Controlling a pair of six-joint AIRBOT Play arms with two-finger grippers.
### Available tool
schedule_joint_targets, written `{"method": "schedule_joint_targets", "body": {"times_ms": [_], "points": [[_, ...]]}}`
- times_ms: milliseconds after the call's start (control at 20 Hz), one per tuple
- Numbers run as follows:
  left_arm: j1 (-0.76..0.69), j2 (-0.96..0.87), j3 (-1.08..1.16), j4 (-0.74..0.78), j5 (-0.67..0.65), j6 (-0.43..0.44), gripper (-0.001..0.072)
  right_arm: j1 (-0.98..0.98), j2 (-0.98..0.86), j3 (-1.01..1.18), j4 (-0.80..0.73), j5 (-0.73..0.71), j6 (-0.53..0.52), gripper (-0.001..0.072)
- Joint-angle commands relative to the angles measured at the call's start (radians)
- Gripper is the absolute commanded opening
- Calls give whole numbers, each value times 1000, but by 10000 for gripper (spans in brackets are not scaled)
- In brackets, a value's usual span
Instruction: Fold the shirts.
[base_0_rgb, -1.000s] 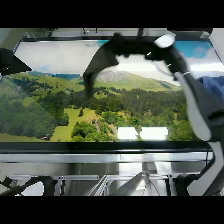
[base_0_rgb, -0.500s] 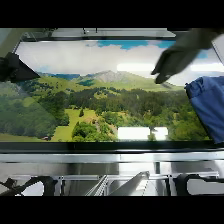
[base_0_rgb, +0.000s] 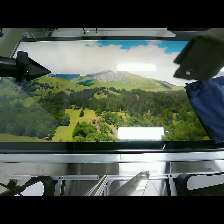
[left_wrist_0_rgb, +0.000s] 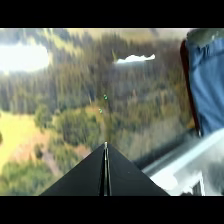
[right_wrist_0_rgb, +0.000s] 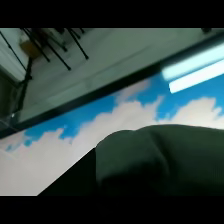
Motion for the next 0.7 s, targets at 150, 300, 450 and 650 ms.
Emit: {"method": "schedule_joint_targets", "body": {"times_ms": [150,300,450,650], "points": [[0,-1,-5,-9,49,38,16,-82,44,6,-60,53,-162,10],[0,-1,-5,-9,31,50,16,-109,55,4,-372,279,42,10],[-22,-1,-5,-7,2,94,16,-117,55,-95,-629,530,212,8],[-101,-1,-5,-7,-39,132,16,-117,55,-222,-804,740,500,8]]}}
